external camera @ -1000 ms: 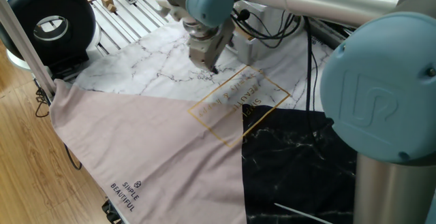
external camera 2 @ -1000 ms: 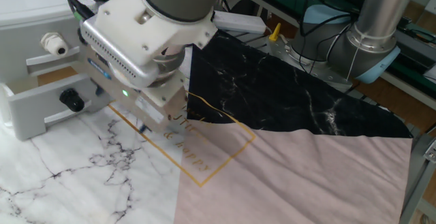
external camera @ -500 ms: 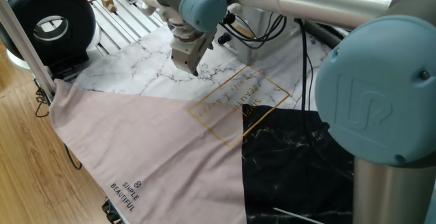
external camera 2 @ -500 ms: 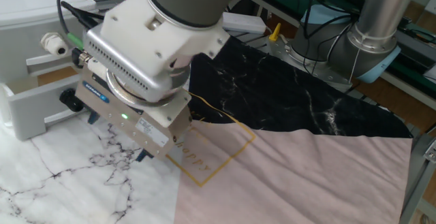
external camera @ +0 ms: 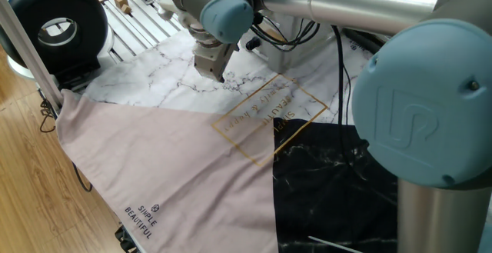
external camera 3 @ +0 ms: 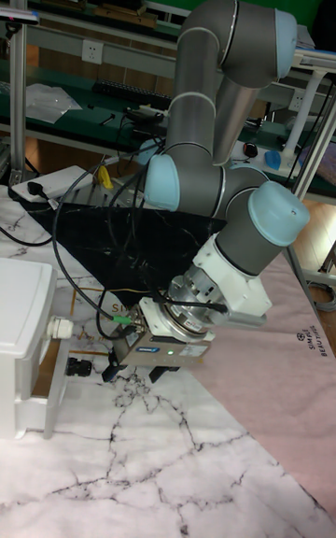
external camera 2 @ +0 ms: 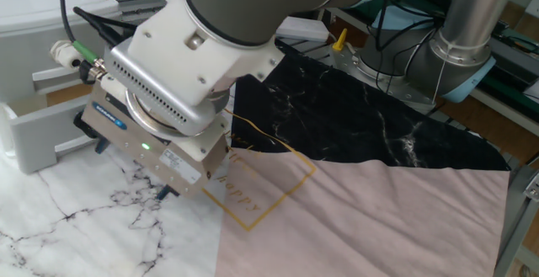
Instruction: Put things in the drawer
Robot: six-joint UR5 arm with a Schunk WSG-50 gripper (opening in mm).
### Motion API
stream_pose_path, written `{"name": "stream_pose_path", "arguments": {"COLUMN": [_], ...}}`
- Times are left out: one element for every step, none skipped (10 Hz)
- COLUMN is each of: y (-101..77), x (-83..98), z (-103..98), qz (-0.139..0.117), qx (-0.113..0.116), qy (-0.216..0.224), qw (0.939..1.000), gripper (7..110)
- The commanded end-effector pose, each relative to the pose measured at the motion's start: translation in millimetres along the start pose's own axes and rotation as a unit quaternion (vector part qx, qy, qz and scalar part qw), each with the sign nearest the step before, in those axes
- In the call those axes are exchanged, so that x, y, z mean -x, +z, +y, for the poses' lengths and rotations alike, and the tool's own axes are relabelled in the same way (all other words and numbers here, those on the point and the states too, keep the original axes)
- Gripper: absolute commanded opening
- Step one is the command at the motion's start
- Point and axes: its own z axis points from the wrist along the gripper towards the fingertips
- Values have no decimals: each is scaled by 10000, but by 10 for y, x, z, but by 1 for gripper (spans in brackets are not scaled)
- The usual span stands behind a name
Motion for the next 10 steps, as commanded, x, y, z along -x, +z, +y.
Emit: {"name": "stream_pose_path", "arguments": {"y": [44,37,57,79,85,82,77,74,73,74], "x": [-112,-155,-189,-220,-239,-251,-265,-276,-285,-289], "z": [-112,-148,-176,-176,-208,-237,-271,-289,-302,-312], "qz": [113,179,208,233,254,278,305,327,343,348], "qx": [-73,-112,-141,-122,-172,-228,-291,-323,-342,-356], "qy": [-32,-28,-31,-14,-26,-38,-58,-61,-62,-63], "qw": [9999,9998,9997,9997,9995,9993,9991,9989,9988,9987], "gripper": [88,88,88,88,88,88,88,88,88,88]}}
